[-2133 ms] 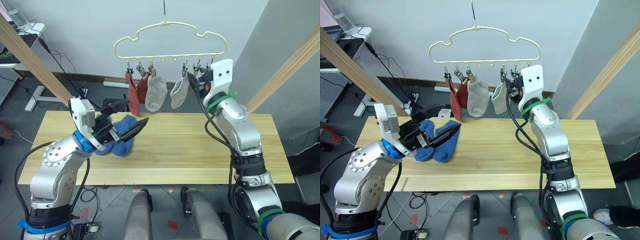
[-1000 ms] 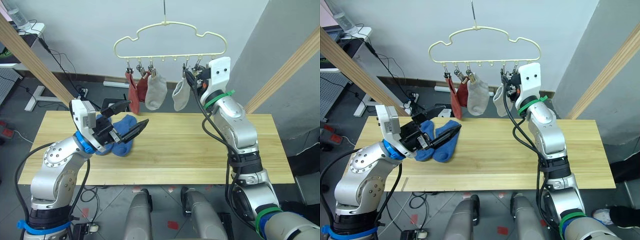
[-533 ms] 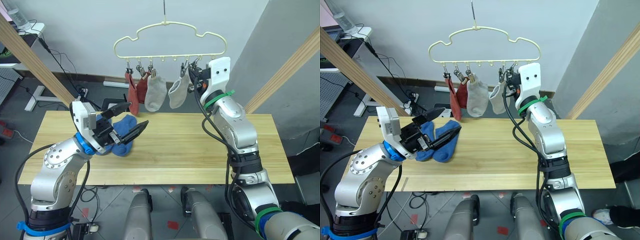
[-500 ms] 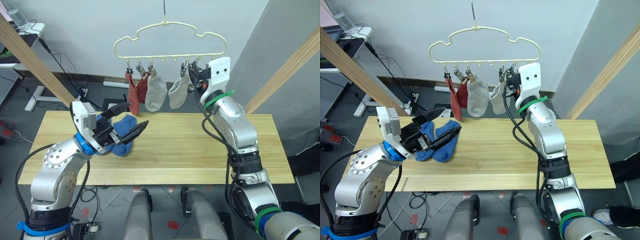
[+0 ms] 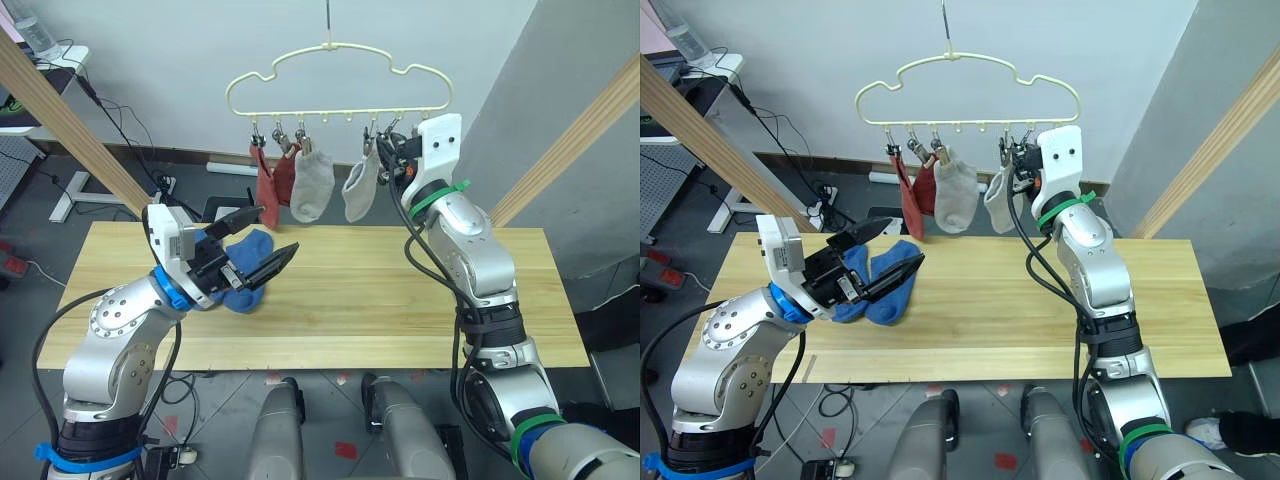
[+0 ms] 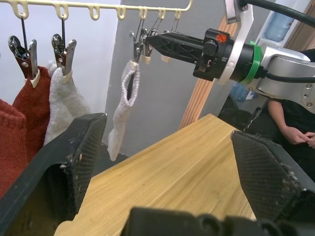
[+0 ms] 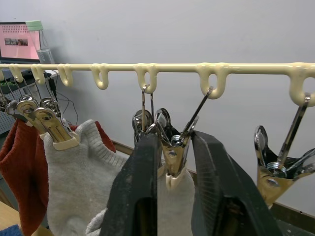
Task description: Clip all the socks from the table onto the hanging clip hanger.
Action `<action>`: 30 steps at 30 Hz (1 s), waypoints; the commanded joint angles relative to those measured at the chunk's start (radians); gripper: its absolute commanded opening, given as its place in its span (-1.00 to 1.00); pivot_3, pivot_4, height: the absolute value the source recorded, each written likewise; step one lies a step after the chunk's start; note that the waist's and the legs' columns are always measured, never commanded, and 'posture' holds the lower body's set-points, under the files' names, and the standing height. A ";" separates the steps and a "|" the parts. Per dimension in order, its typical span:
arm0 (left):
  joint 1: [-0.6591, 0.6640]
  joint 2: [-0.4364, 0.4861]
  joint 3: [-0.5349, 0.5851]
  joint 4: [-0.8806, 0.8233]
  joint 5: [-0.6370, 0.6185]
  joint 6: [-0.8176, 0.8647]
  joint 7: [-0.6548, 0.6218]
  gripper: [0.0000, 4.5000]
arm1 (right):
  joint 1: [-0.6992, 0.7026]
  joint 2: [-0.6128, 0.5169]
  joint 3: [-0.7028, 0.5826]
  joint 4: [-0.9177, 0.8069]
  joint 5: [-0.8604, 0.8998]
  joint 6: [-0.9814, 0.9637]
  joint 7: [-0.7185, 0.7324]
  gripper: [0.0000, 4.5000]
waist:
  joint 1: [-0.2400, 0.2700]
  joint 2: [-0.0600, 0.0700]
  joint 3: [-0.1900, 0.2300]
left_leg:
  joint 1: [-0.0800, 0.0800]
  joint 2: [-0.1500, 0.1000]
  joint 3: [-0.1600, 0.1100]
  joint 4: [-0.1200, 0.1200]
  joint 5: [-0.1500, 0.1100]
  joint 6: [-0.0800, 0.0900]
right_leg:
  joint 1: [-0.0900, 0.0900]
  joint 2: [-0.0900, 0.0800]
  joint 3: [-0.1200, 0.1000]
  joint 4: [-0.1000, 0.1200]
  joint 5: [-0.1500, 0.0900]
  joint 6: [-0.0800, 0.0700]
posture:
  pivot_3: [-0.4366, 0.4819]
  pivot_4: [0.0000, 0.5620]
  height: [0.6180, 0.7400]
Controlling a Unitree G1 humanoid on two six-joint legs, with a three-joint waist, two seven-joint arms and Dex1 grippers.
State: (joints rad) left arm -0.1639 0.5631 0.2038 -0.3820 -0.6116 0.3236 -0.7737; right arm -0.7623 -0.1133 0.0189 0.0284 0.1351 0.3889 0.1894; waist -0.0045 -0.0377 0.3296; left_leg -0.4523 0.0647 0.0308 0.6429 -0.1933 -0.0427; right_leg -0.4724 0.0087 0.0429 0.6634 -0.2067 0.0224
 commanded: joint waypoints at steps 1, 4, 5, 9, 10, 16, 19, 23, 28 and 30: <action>-0.002 0.003 0.009 -0.035 -0.001 -0.016 0.005 1.00 | -0.021 0.000 -0.016 -0.025 0.000 -0.029 -0.005 -0.54 | 0.000 0.000 0.000 | 0.000 0.000 0.000 0.000 0.000 0.000 | 0.000 0.000 0.000 0.000 0.000 0.000 | 0.12 0.20 1.00; -0.002 0.003 0.008 -0.036 -0.001 -0.016 0.005 1.00 | -0.022 -0.003 -0.012 -0.023 -0.011 -0.027 -0.013 -0.54 | 0.000 0.000 0.000 | 0.000 0.000 0.000 0.000 0.000 0.000 | 0.000 0.000 0.000 0.000 0.000 0.000 | 0.12 0.20 1.00; -0.002 0.003 0.007 -0.036 -0.001 -0.016 0.005 1.00 | -0.023 -0.003 -0.012 -0.023 -0.011 -0.027 -0.013 -0.54 | 0.000 0.000 0.000 | 0.000 0.000 0.000 0.000 0.000 0.000 | 0.000 0.000 0.000 0.000 0.000 0.000 | 0.12 0.20 1.00; -0.003 0.002 0.006 -0.036 0.000 -0.016 0.006 1.00 | -0.027 -0.002 -0.012 -0.018 -0.011 -0.029 -0.017 -0.54 | 0.000 0.000 0.000 | 0.000 0.000 0.000 0.000 0.000 0.000 | 0.000 0.000 0.000 0.000 0.000 0.000 | 0.12 0.20 1.00; -0.003 0.003 0.006 -0.036 0.000 -0.016 0.006 1.00 | -0.027 -0.002 -0.013 -0.017 -0.011 -0.029 -0.017 -0.54 | 0.000 0.000 0.000 | 0.000 0.000 0.000 0.000 0.000 0.000 | 0.000 0.000 0.000 0.000 0.000 0.000 | 0.12 0.20 1.00; -0.005 0.002 0.005 -0.037 0.000 -0.014 0.009 1.00 | -0.037 0.002 -0.007 -0.006 -0.017 -0.039 -0.022 -0.54 | 0.000 0.000 0.000 | 0.000 0.000 0.000 0.000 0.000 0.000 | 0.000 0.000 0.000 0.000 0.000 0.000 | 0.13 0.20 1.00; -0.004 0.003 0.004 -0.038 0.000 -0.015 0.010 1.00 | -0.041 0.004 -0.005 -0.001 -0.021 -0.044 -0.021 -0.54 | 0.000 0.000 0.000 | 0.000 0.000 0.000 0.000 0.000 0.000 | 0.000 0.000 0.000 0.000 0.000 0.000 | 0.13 0.19 1.00; -0.004 0.004 0.004 -0.038 0.000 -0.014 0.011 1.00 | -0.044 0.007 -0.005 0.002 -0.025 -0.046 -0.019 -0.54 | 0.000 0.000 0.000 | 0.000 0.000 0.000 0.000 0.000 0.000 | 0.000 0.000 0.000 0.000 0.000 0.000 | 0.13 0.19 1.00; -0.004 0.004 0.002 -0.039 -0.003 -0.012 0.010 1.00 | -0.049 0.007 -0.001 0.010 -0.046 -0.048 -0.028 -0.54 | 0.000 0.000 0.000 | 0.000 0.000 0.000 -0.001 0.000 0.000 | 0.000 0.000 0.000 0.000 0.000 0.000 | 0.13 0.19 1.00; -0.003 0.003 0.002 -0.039 -0.002 -0.012 0.010 1.00 | -0.048 0.006 0.000 0.011 -0.049 -0.047 -0.027 -0.54 | 0.000 0.000 0.000 | 0.000 0.000 0.000 -0.001 0.000 0.000 | 0.000 0.000 0.000 0.000 0.000 0.000 | 0.13 0.19 1.00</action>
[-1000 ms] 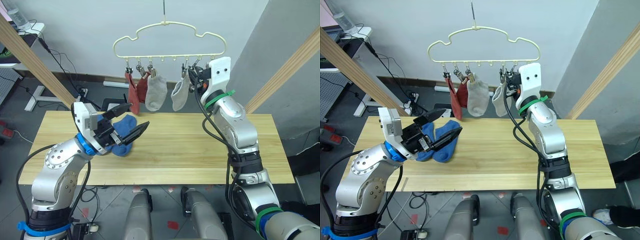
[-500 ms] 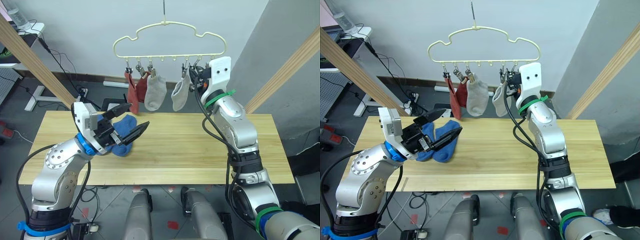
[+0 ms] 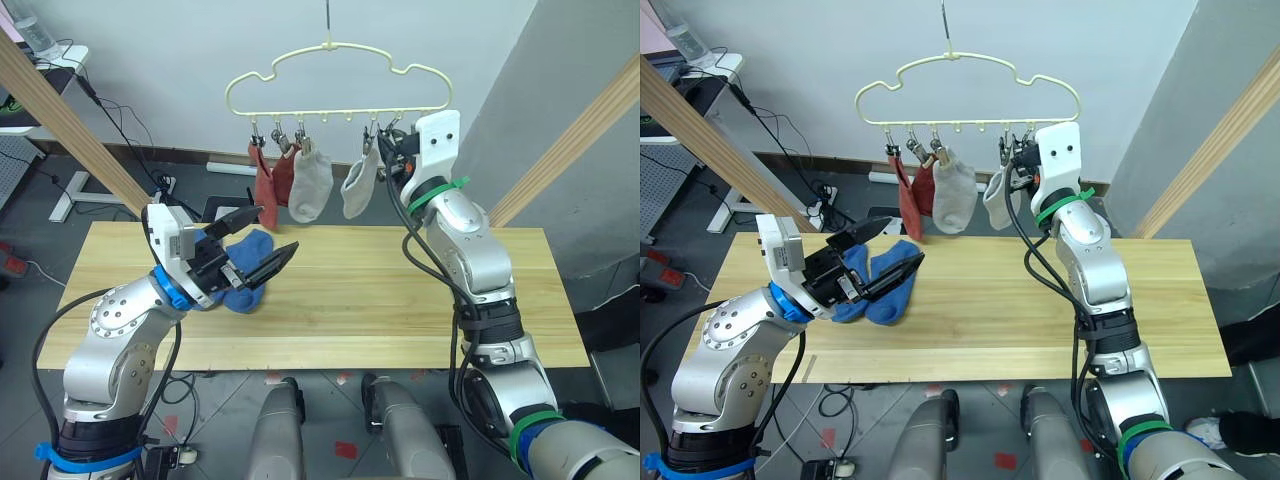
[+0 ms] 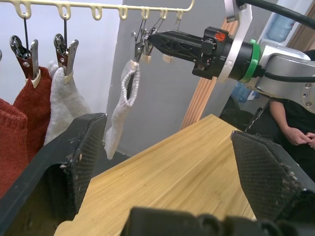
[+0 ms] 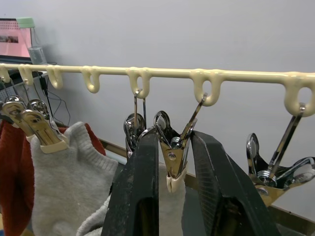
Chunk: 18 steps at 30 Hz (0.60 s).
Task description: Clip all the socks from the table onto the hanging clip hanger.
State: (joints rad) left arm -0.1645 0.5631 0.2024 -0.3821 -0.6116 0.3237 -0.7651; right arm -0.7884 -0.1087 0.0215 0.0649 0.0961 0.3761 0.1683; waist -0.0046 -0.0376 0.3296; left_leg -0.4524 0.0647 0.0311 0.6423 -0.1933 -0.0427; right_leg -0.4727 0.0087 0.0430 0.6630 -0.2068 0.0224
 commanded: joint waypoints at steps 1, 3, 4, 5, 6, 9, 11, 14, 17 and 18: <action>0.000 0.004 0.004 -0.039 -0.002 -0.013 0.000 1.00 | -0.020 0.001 -0.003 -0.027 -0.010 -0.033 -0.006 -0.54 | 0.000 0.000 0.000 | 0.000 0.000 0.000 0.000 0.000 0.000 | 0.000 0.000 0.000 0.000 0.000 0.000 | 0.13 0.18 1.00; 0.008 0.005 0.006 -0.042 -0.002 -0.013 -0.001 1.00 | 0.003 -0.013 0.002 -0.048 0.001 -0.004 0.022 -0.54 | 0.000 0.000 0.000 | 0.000 0.000 0.000 0.000 0.000 0.000 | 0.000 0.000 0.000 0.000 0.000 0.000 | 0.13 0.19 1.00; 0.012 0.006 0.008 -0.044 -0.002 -0.013 -0.001 1.00 | 0.016 -0.022 0.007 -0.060 0.005 0.010 0.039 -0.54 | 0.000 0.000 0.000 | 0.000 0.000 0.000 0.000 0.000 0.000 | 0.000 0.000 0.000 0.000 0.000 0.000 | 0.13 0.18 1.00; 0.018 0.007 0.010 -0.044 -0.001 -0.012 0.001 1.00 | 0.040 -0.033 0.008 -0.079 0.013 0.020 0.057 -0.54 | 0.001 0.000 0.000 | 0.000 0.000 0.000 0.000 0.000 0.000 | 0.000 0.000 0.000 0.000 0.000 0.000 | 0.13 0.18 1.00; 0.024 0.008 0.012 -0.043 0.001 -0.014 0.000 1.00 | 0.068 -0.044 0.006 -0.103 0.028 0.032 0.080 -0.54 | 0.001 0.000 0.000 | 0.000 0.000 0.000 -0.001 0.000 0.000 | 0.000 0.000 0.000 -0.001 0.000 0.000 | 0.13 0.18 1.00; 0.036 0.007 0.015 -0.045 0.002 -0.018 0.000 1.00 | 0.127 -0.076 0.004 -0.168 0.055 0.076 0.126 -0.26 | 0.002 0.000 0.000 | 0.000 0.000 0.000 -0.002 0.000 0.000 | 0.000 0.000 0.000 -0.002 0.000 0.000 | 0.12 0.18 1.00; 0.042 0.006 0.013 -0.047 0.002 -0.019 0.001 1.00 | 0.160 -0.099 0.009 -0.199 0.064 0.107 0.152 0.02 | 0.002 0.000 0.000 | 0.000 0.000 0.000 -0.002 0.000 0.000 | 0.000 0.000 0.000 -0.002 0.000 0.000 | 0.11 0.18 1.00; 0.046 0.004 0.010 -0.039 0.006 -0.026 -0.004 1.00 | 0.185 -0.120 0.009 -0.221 0.066 0.130 0.168 0.49 | 0.002 0.000 0.000 | 0.000 0.000 0.000 -0.001 0.000 0.000 | 0.000 0.000 0.000 -0.001 0.000 0.000 | 0.11 0.18 1.00; 0.048 0.005 0.010 -0.038 0.006 -0.026 -0.006 1.00 | 0.196 -0.131 0.003 -0.236 0.069 0.143 0.179 0.98 | -0.001 0.000 0.000 | 0.000 0.000 0.000 -0.001 0.000 0.000 | 0.000 0.000 0.000 -0.001 0.000 0.000 | 0.10 0.17 1.00; 0.049 0.007 0.011 -0.039 0.004 -0.024 -0.008 1.00 | 0.199 -0.137 -0.001 -0.241 0.071 0.147 0.184 0.99 | 0.000 0.000 0.000 | 0.000 0.000 0.000 -0.001 0.000 0.000 | 0.000 0.000 0.000 -0.001 0.000 0.000 | 0.10 0.17 1.00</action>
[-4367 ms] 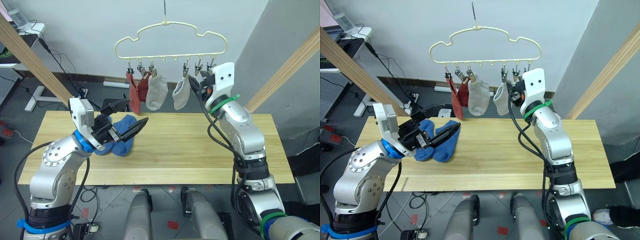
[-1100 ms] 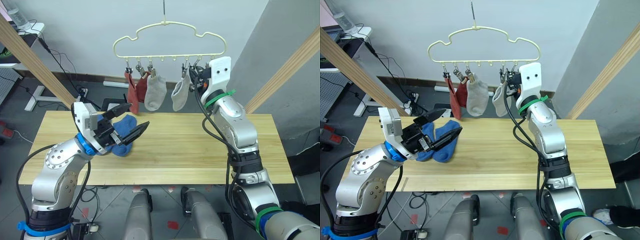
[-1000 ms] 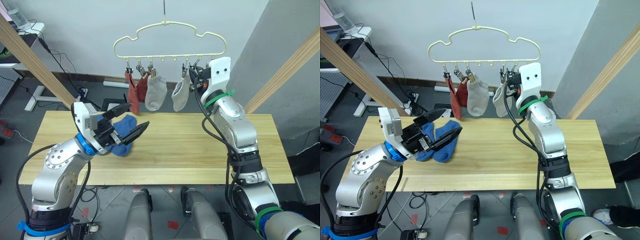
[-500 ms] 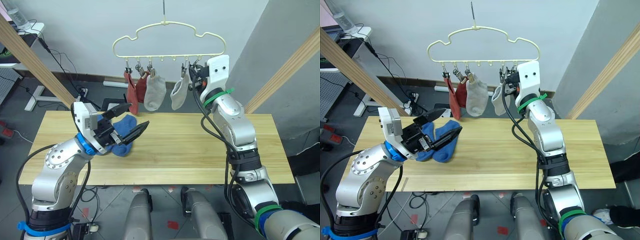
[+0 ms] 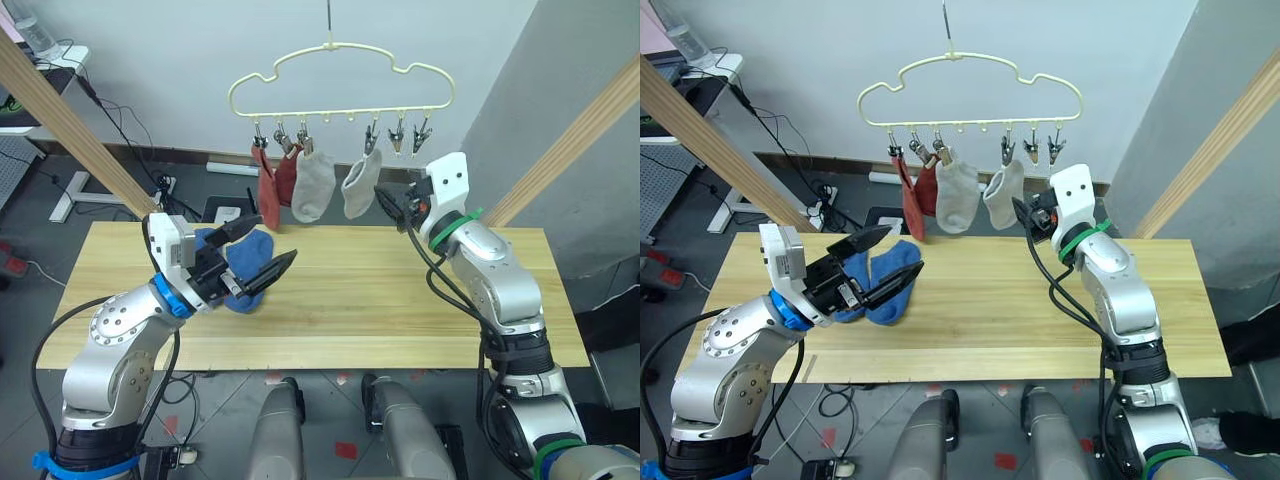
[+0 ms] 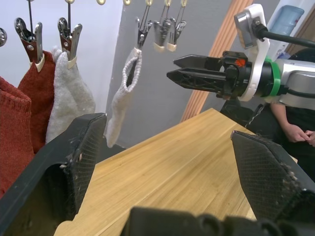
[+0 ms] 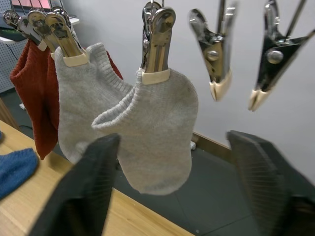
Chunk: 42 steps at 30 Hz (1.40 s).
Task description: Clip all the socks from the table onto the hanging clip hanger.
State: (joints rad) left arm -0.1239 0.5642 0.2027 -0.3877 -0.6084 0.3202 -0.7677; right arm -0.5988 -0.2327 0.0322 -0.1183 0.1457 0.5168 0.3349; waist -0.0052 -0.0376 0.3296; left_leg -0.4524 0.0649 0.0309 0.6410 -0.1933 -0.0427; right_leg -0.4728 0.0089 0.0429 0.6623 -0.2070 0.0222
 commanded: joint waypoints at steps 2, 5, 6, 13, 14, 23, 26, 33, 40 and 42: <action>0.008 0.010 0.015 -0.032 -0.002 -0.017 -0.008 1.00 | 0.008 -0.021 -0.019 -0.067 0.018 0.008 0.015 0.99 | 0.001 0.000 0.000 | 0.000 0.000 0.000 0.000 0.000 0.000 | 0.000 0.000 0.000 0.000 0.000 0.000 | 0.10 0.16 1.00; 0.006 0.014 0.022 -0.028 -0.002 -0.015 -0.009 1.00 | -0.005 -0.014 -0.023 -0.077 0.014 0.006 0.002 0.99 | 0.001 0.000 0.000 | 0.000 0.000 0.000 0.000 0.000 0.000 | 0.000 0.000 0.000 -0.001 0.000 0.000 | 0.11 0.17 1.00; 0.006 0.014 0.022 -0.028 -0.001 -0.016 -0.009 1.00 | -0.010 -0.006 -0.025 -0.080 0.012 -0.006 -0.008 0.99 | 0.001 0.000 0.000 | 0.000 0.000 0.000 0.000 0.000 0.000 | 0.000 0.000 0.000 -0.001 0.000 0.000 | 0.11 0.17 1.00; 0.010 0.016 0.028 -0.033 0.000 -0.014 -0.002 1.00 | -0.013 0.029 -0.021 -0.110 -0.003 -0.051 -0.044 0.99 | 0.001 0.000 0.000 | 0.000 0.000 0.000 0.000 0.000 0.000 | 0.000 0.000 0.000 -0.001 0.000 0.000 | 0.11 0.18 1.00; 0.012 0.016 0.029 -0.034 -0.001 -0.013 -0.001 1.00 | -0.006 0.028 -0.021 -0.117 -0.002 -0.051 -0.043 0.99 | 0.001 0.000 0.000 | 0.000 0.000 0.000 0.000 0.000 0.000 | 0.000 0.000 0.000 -0.001 0.000 0.000 | 0.11 0.18 1.00; 0.019 0.013 0.046 -0.029 -0.015 0.007 0.021 1.00 | 0.074 -0.022 -0.025 -0.169 0.022 -0.033 0.012 0.99 | 0.002 0.000 0.000 | 0.000 0.000 0.000 0.000 0.000 0.000 | 0.000 0.000 0.000 -0.001 0.000 0.000 | 0.11 0.22 1.00; 0.023 0.013 0.050 -0.025 -0.012 0.005 0.020 1.00 | 0.079 -0.033 -0.027 -0.170 0.024 -0.035 0.021 0.99 | 0.002 0.000 0.000 | 0.000 0.000 0.000 0.000 0.000 0.000 | 0.000 0.000 0.000 0.000 0.000 0.000 | 0.11 0.21 1.00; -0.001 0.019 0.058 -0.037 -0.025 0.029 0.037 1.00 | 0.070 -0.038 -0.023 -0.190 0.033 -0.030 0.026 0.99 | 0.002 0.000 0.000 | 0.000 0.000 0.000 0.000 0.000 0.000 | 0.000 0.000 0.000 -0.001 0.000 0.000 | 0.10 0.22 1.00; -0.001 0.041 0.075 -0.045 -0.050 0.049 0.030 1.00 | 0.035 -0.020 -0.017 -0.192 0.048 -0.028 0.014 0.99 | 0.002 0.000 0.000 | 0.000 0.000 0.000 0.000 0.000 0.000 | 0.000 0.000 0.000 -0.001 0.000 0.000 | 0.11 0.23 1.00; -0.001 0.042 0.077 -0.043 -0.054 0.047 0.029 1.00 | 0.029 -0.015 -0.014 -0.190 0.048 -0.029 0.012 0.99 | 0.002 0.000 0.000 | 0.000 0.000 0.000 0.000 0.000 0.000 | 0.000 0.000 0.000 -0.001 0.000 0.000 | 0.11 0.23 1.00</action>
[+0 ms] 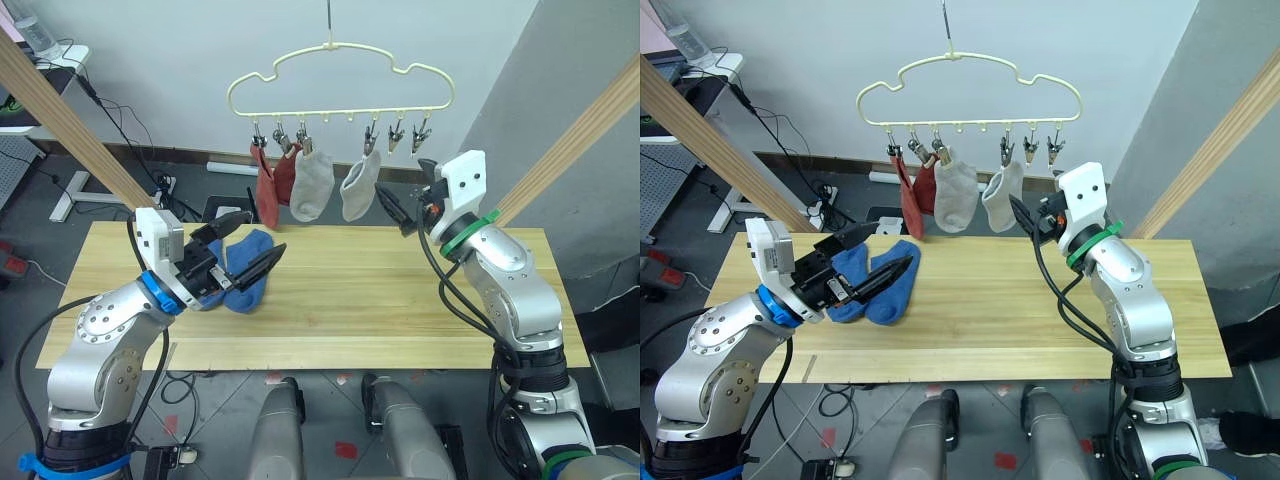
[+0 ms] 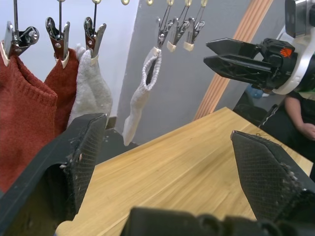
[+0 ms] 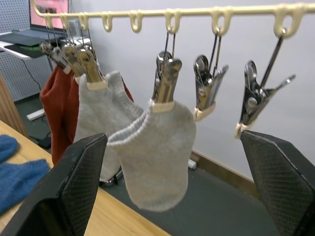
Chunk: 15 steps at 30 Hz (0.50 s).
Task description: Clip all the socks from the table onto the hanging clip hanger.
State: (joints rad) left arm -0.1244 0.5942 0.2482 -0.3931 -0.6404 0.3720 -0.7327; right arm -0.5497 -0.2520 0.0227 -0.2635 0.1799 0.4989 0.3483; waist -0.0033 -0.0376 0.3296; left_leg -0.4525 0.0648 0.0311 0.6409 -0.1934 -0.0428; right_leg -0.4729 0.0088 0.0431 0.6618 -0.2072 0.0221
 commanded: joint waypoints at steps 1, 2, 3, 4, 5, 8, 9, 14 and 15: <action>-0.001 0.011 0.033 -0.037 -0.026 -0.004 -0.004 1.00 | -0.023 0.007 -0.004 -0.043 0.014 -0.010 -0.002 0.99 | 0.000 0.000 0.000 | 0.000 0.000 0.000 0.000 0.000 0.000 | 0.000 0.000 0.000 0.000 0.000 0.000 | 0.11 0.23 1.00; -0.002 0.009 0.034 -0.036 -0.026 -0.006 -0.002 1.00 | -0.026 0.011 -0.003 -0.042 0.014 -0.010 -0.004 0.99 | 0.000 0.000 0.000 | 0.000 0.000 0.000 0.000 0.000 0.000 | 0.000 0.000 0.000 0.000 0.000 0.000 | 0.11 0.23 1.00; -0.002 0.008 0.034 -0.036 -0.027 -0.006 -0.001 1.00 | -0.029 0.015 -0.002 -0.039 0.014 -0.010 -0.006 0.99 | 0.000 0.000 0.000 | 0.000 0.000 0.000 0.000 0.000 0.000 | 0.000 0.000 0.000 0.000 0.000 0.000 | 0.12 0.23 1.00; -0.002 0.008 0.034 -0.035 -0.028 -0.006 0.000 1.00 | -0.031 0.018 -0.002 -0.038 0.013 -0.010 -0.007 0.99 | 0.000 0.000 0.000 | 0.000 0.000 0.000 0.000 0.000 0.000 | 0.000 0.000 0.000 0.000 0.000 0.000 | 0.12 0.23 1.00; -0.002 0.008 0.034 -0.035 -0.028 -0.005 0.000 1.00 | -0.032 0.020 -0.002 -0.037 0.012 -0.010 -0.007 0.99 | 0.000 0.000 0.000 | 0.000 0.000 0.000 0.000 0.000 0.000 | 0.000 0.000 0.000 0.000 0.000 0.000 | 0.12 0.23 1.00; -0.002 0.006 0.032 -0.037 -0.023 -0.010 0.004 1.00 | -0.036 0.025 -0.002 -0.034 0.012 -0.010 -0.006 0.99 | 0.001 0.000 0.000 | 0.000 0.000 0.000 0.000 0.000 0.000 | 0.000 0.000 0.000 0.000 0.000 0.000 | 0.12 0.23 1.00; -0.001 0.005 0.031 -0.037 -0.020 -0.012 0.005 1.00 | -0.038 0.027 -0.001 -0.032 0.011 -0.010 -0.007 0.99 | 0.001 0.000 0.000 | 0.000 0.000 0.000 0.000 0.000 0.000 | 0.000 0.000 0.000 0.000 0.000 0.000 | 0.12 0.23 1.00; 0.003 0.004 0.028 -0.040 -0.018 -0.018 0.004 1.00 | -0.048 0.041 0.003 -0.025 0.010 -0.008 -0.012 0.99 | 0.001 0.000 0.000 | 0.000 0.000 0.000 0.000 0.000 0.000 | 0.000 0.000 0.000 0.000 0.000 0.000 | 0.13 0.23 1.00; 0.003 0.005 0.029 -0.040 -0.021 -0.016 0.003 1.00 | -0.048 0.042 0.003 -0.025 0.009 -0.008 -0.010 0.99 | 0.001 0.000 0.000 | 0.000 0.000 0.000 0.000 0.000 0.000 | 0.000 0.000 0.000 0.000 0.000 0.000 | 0.13 0.23 1.00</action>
State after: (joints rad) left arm -0.1243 0.5951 0.2611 -0.3931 -0.6526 0.3687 -0.7294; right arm -0.5810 -0.2119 0.0250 -0.2613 0.1796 0.4989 0.3429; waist -0.0027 -0.0375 0.3297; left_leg -0.4525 0.0648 0.0309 0.6408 -0.1934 -0.0428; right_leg -0.4729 0.0087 0.0429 0.6617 -0.2072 0.0220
